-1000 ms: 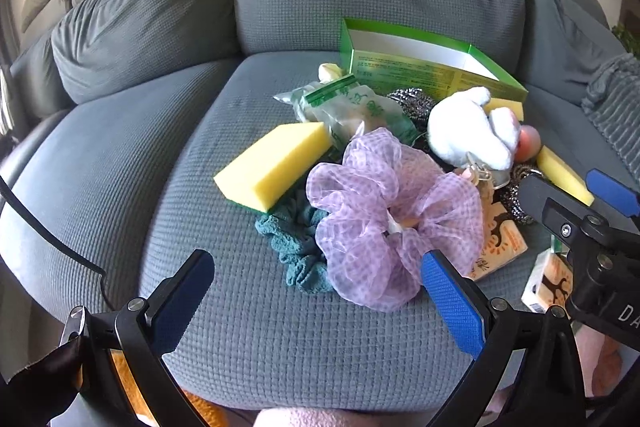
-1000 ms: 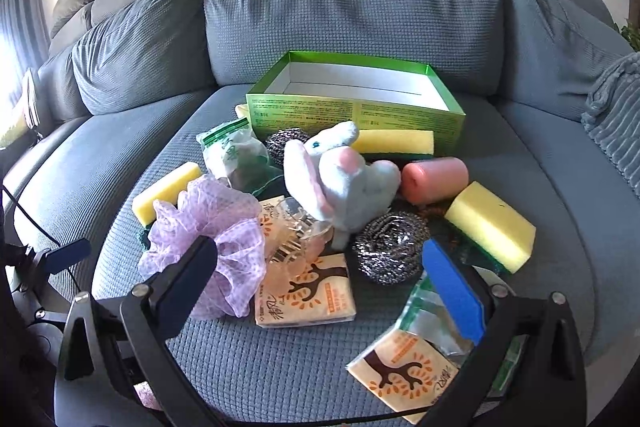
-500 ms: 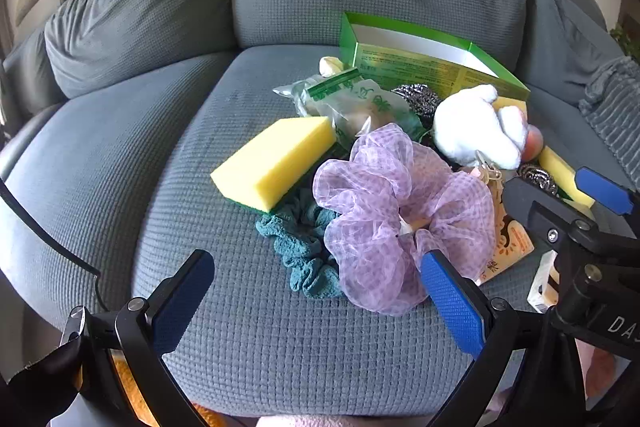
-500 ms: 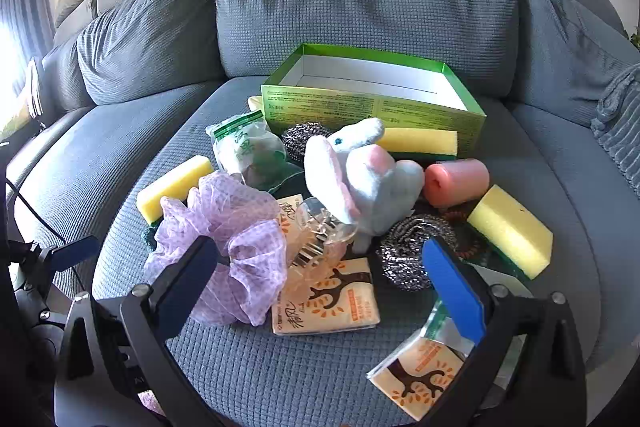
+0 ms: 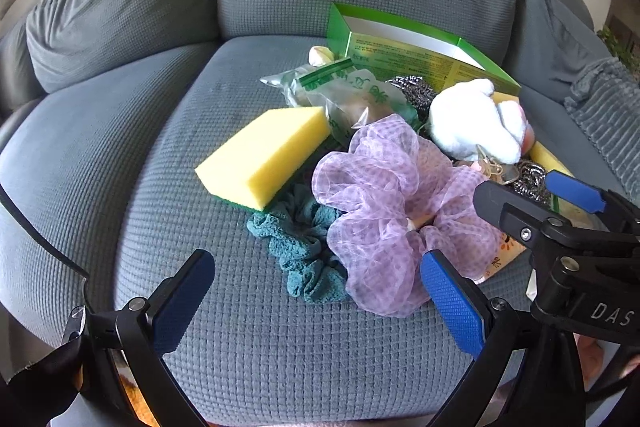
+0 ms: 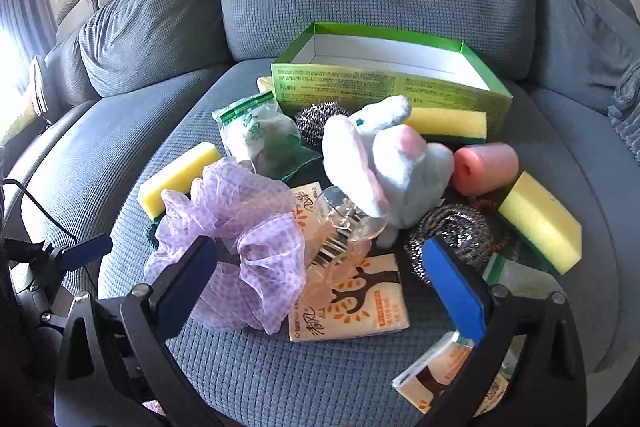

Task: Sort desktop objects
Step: 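Move both tools toward the purple mesh pouf and green scrunchie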

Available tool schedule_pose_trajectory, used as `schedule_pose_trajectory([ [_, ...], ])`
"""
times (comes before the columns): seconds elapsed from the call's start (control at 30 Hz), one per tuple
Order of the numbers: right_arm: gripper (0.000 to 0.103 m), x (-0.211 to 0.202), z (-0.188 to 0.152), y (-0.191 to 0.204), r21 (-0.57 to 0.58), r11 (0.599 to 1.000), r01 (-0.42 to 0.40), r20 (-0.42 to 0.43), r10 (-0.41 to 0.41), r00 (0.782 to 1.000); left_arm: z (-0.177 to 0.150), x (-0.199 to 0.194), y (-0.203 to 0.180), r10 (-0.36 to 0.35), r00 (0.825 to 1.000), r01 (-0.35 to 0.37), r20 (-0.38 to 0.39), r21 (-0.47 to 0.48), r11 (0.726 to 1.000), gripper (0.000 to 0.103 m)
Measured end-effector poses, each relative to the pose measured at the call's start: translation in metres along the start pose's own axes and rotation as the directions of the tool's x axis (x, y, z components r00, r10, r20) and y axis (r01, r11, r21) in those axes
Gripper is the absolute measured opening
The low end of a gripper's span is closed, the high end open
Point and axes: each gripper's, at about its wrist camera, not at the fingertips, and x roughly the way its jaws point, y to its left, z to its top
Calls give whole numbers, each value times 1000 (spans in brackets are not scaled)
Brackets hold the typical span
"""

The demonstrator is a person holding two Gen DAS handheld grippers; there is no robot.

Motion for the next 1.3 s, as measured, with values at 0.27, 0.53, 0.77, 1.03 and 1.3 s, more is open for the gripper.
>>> schedule_pose_trajectory([
  [0.27,100,13,-1,3,-1,999,-46,-36,45,998,0,4,-1,-10,1000,10,-8,15,1000,103],
  [0.53,89,24,-3,6,1,996,-86,-80,85,993,3,13,0,-45,998,46,-47,11,999,80],
  [0.77,87,29,-4,6,14,992,-125,-110,126,986,3,15,0,-60,997,61,-51,12,998,80],
  [1.03,73,35,-3,9,15,986,-164,-133,165,977,3,19,1,-100,993,100,-61,7,995,77],
  [1.3,51,46,-4,10,33,978,-206,-171,209,963,3,24,2,-124,989,125,-80,1,992,54],
])
